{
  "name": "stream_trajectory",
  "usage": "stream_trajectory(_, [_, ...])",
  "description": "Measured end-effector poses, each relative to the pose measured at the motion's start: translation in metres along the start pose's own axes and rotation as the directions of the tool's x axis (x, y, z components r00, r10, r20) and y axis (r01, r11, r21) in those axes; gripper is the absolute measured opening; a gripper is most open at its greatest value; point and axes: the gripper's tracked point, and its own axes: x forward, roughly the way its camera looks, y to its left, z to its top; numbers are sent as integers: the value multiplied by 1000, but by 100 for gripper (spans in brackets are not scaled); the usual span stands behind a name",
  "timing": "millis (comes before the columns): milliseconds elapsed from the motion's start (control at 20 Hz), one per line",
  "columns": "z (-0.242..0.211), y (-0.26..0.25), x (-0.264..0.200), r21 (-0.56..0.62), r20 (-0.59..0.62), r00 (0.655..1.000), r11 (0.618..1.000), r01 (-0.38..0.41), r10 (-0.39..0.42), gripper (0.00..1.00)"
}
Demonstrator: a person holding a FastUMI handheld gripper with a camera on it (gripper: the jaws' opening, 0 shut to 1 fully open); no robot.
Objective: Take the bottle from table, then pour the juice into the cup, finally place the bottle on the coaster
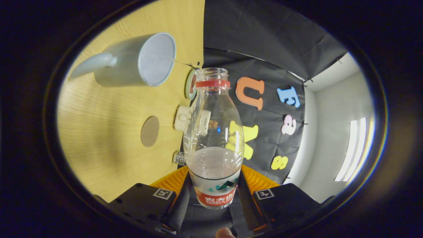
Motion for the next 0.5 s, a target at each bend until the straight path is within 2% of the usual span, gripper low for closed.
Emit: stream_trajectory(500, [0, 2, 3, -21, 4, 1000, 1000, -7, 7, 75])
